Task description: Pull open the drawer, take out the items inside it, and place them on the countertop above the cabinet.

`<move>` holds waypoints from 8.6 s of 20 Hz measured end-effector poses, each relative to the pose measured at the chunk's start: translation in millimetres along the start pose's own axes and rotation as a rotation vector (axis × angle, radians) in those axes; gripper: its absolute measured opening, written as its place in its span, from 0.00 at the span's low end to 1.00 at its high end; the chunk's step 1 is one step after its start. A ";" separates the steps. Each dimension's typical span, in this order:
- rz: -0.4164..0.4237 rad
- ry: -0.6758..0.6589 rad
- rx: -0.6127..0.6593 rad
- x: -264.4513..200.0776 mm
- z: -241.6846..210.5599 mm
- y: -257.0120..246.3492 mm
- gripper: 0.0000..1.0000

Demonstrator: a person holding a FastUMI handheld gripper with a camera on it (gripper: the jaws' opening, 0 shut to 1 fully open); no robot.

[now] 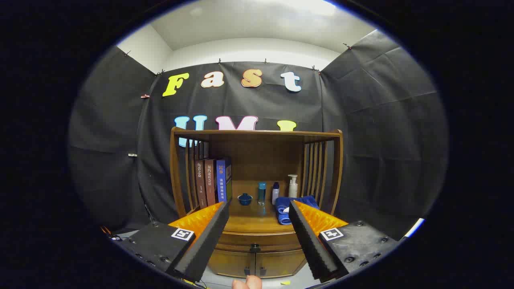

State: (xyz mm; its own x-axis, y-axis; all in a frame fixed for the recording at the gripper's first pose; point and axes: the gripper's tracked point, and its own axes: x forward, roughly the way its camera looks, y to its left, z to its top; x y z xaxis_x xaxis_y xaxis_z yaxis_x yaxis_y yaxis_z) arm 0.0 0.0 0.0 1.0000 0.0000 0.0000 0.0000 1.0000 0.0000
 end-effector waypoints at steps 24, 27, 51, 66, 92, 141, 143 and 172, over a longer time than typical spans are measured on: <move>0.004 -0.053 -0.017 2.4 0.9 1.3 0.98; 0.012 -0.061 -0.012 10.6 -17.9 3.0 0.98; -0.003 0.232 0.031 129.5 -340.8 6.6 0.99; 0.025 0.260 0.065 158.7 -337.7 2.6 0.37; 0.034 0.262 -0.025 -10.7 -328.4 -3.0 0.37; -0.035 1.276 -0.019 131.7 -382.5 0.7 0.48; -0.025 1.252 -0.039 132.6 -374.7 0.9 0.43; 0.045 1.144 -0.044 271.6 -262.0 38.2 0.43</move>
State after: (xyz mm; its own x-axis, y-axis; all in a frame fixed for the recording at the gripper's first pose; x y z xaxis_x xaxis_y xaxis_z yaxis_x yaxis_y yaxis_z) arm 271.6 38.2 -262.0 0.4135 0.0138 -0.9104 -0.0585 0.9982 -0.0114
